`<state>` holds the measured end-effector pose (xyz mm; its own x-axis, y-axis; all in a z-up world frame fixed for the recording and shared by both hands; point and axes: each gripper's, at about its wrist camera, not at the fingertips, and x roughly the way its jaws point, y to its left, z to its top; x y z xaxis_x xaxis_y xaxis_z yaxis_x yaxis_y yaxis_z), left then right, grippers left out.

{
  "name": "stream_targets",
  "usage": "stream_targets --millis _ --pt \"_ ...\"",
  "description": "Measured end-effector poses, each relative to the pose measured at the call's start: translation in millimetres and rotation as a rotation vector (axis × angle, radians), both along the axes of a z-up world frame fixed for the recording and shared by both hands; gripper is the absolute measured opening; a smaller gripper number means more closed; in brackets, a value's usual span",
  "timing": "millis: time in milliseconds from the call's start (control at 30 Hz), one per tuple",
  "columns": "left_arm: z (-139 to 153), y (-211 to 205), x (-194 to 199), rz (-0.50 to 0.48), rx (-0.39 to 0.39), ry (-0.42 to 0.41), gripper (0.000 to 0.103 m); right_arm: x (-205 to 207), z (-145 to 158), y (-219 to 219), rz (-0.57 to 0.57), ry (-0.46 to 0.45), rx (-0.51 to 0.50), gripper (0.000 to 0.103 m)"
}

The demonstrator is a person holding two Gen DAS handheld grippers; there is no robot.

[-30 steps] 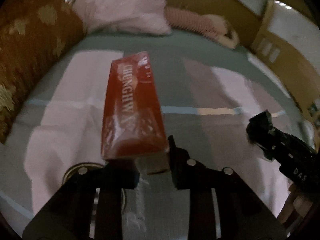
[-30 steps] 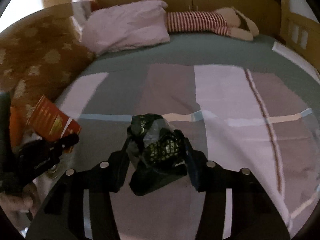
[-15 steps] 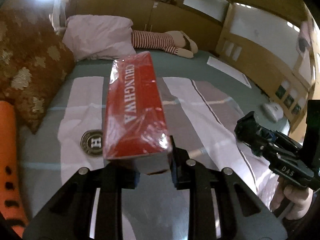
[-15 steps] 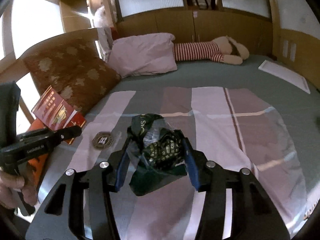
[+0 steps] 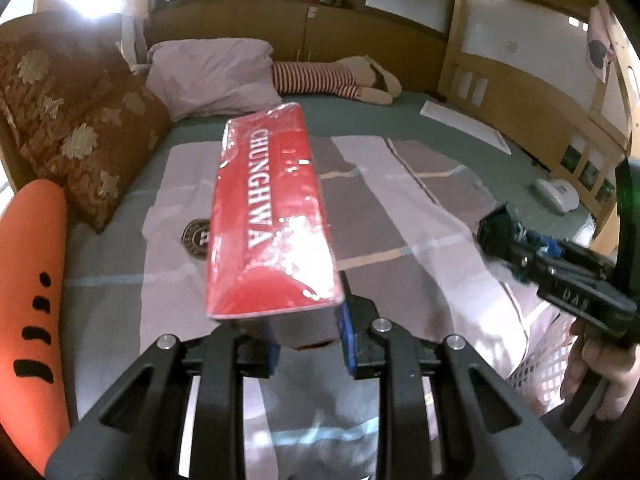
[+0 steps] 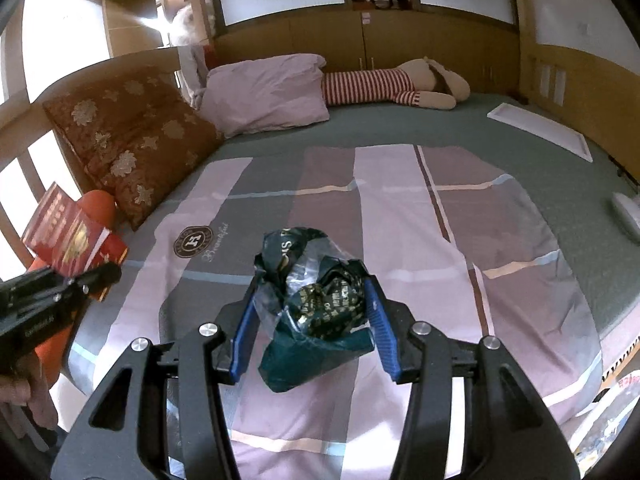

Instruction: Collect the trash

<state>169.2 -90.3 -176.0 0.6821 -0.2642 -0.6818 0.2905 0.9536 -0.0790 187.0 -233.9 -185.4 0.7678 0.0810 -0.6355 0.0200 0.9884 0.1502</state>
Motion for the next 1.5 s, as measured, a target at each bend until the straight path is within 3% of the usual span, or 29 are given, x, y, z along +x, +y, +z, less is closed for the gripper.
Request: stream_targets --millis 367,567,700,833,967,1067,1100,1167,1200,1233,1367,1500 --pt "0.2 -8.6 8.4 -0.013 -0.004 -0.001 0.024 -11.5 1.9 -9.4 -0.005 -0.025 0.029 0.051" --pt "7.9 -22.8 2.9 -0.077 -0.036 -0.018 0.024 -59.9 30.1 -33.6 -0.039 -0.143 0.109 0.051" --pt "25.1 -64.7 -18.7 -0.246 -0.072 -0.044 0.024 -141.4 58.4 -83.7 -0.134 -0.23 0.084 0.051" --pt "41.7 -147.4 -54.2 -0.487 -0.089 -0.027 0.025 -219.7 65.9 -154.1 -0.305 -0.215 0.056 0.053" --pt "49.5 -239.8 -88.4 -0.726 -0.135 0.064 0.025 -272.7 61.7 -200.5 -0.431 -0.178 0.039 0.053" --pt "45.2 -291.4 -108.5 -0.848 -0.145 0.136 0.026 -300.0 58.8 -222.3 -0.502 -0.159 0.043 0.057" --pt "42.6 -307.7 -114.5 -0.879 -0.14 0.154 0.029 -307.2 58.2 -227.4 -0.521 -0.157 0.053 0.059" --pt "35.7 -333.6 -120.3 -0.921 -0.121 0.186 0.065 -314.3 57.3 -234.6 -0.544 -0.146 0.058 0.076" --pt "32.7 -341.6 -120.9 -0.922 -0.113 0.193 0.091 -317.2 58.0 -236.8 -0.56 -0.144 0.054 0.081" --pt "31.3 -345.0 -119.9 -0.913 -0.113 0.185 0.093 -320.2 59.8 -238.9 -0.577 -0.152 0.05 0.088" --pt "37.9 -334.7 -108.9 -0.882 -0.154 0.168 0.094 -324.6 66.0 -242.4 -0.594 -0.191 0.072 0.091" --pt "59.4 -277.4 -87.4 -0.745 -0.17 0.066 0.098 -308.7 70.6 -227.6 -0.541 -0.2 0.065 0.092"
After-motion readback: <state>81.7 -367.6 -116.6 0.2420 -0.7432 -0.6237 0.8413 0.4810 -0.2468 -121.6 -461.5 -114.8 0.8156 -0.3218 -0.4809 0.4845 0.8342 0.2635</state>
